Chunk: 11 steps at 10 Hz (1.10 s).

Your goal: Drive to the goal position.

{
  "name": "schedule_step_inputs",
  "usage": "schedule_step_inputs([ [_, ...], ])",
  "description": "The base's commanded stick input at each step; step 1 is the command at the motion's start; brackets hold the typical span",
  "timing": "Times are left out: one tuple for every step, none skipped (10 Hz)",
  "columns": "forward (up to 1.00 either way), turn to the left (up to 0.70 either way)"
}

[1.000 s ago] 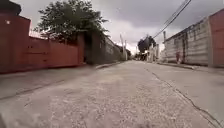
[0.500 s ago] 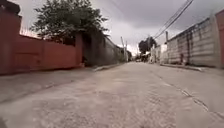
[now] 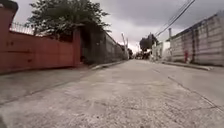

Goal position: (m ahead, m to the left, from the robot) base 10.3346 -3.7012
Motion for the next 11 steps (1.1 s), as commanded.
schedule_step_inputs([
  [1.0,-0.18],
  [1.0,-0.18],
  [1.0,-0.18],
  [1.0,-0.18],
  [1.0,-0.18],
  [1.0,-0.18],
  [1.0,-0.18],
  [1.0,-0.18],
  [1.0,-0.18],
  [1.0,-0.18],
  [1.0,-0.18],
])
